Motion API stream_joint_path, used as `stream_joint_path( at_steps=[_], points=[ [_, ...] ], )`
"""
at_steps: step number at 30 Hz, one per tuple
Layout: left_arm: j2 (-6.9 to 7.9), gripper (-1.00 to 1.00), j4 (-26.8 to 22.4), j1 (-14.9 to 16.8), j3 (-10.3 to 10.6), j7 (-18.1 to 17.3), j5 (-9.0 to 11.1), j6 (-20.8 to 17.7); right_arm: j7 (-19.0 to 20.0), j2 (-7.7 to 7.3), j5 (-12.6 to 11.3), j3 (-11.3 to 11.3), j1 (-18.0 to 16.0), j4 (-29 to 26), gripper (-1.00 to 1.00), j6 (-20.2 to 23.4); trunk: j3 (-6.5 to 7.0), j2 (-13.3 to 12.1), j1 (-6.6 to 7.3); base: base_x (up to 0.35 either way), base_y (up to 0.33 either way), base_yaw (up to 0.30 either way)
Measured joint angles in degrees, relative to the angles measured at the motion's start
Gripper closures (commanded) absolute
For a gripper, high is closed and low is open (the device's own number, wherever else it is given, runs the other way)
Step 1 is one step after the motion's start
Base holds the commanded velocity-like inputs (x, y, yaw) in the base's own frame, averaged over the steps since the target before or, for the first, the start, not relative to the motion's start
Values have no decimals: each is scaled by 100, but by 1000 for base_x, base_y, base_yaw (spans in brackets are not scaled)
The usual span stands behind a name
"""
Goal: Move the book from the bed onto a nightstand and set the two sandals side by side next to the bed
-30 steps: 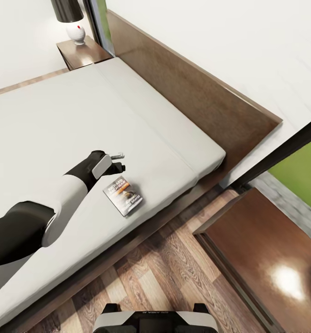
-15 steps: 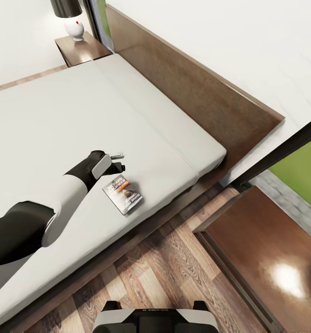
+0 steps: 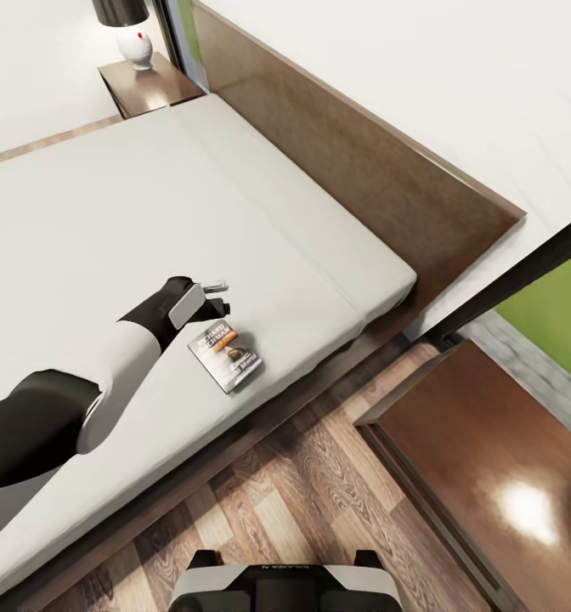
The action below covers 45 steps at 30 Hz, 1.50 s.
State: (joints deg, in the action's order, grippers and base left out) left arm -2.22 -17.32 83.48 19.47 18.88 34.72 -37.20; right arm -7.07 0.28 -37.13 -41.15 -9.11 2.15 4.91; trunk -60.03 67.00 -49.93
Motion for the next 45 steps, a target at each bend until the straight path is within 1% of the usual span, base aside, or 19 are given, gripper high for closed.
stream_joint_path(
  at_steps=[23, 45],
  points=[
    [-13, -100, 0, 0, -6, 0, -1, 149, 4, 1, 1, -3, 0, 0, -100, 0, -79, 0, 0, 0, 0, 0],
    [-12, -100, 0, 0, -3, 0, -2, 158, 8, 11, 7, -2, 0, -3, -100, 2, -262, 0, 0, 0, 0, 0]
  ],
)
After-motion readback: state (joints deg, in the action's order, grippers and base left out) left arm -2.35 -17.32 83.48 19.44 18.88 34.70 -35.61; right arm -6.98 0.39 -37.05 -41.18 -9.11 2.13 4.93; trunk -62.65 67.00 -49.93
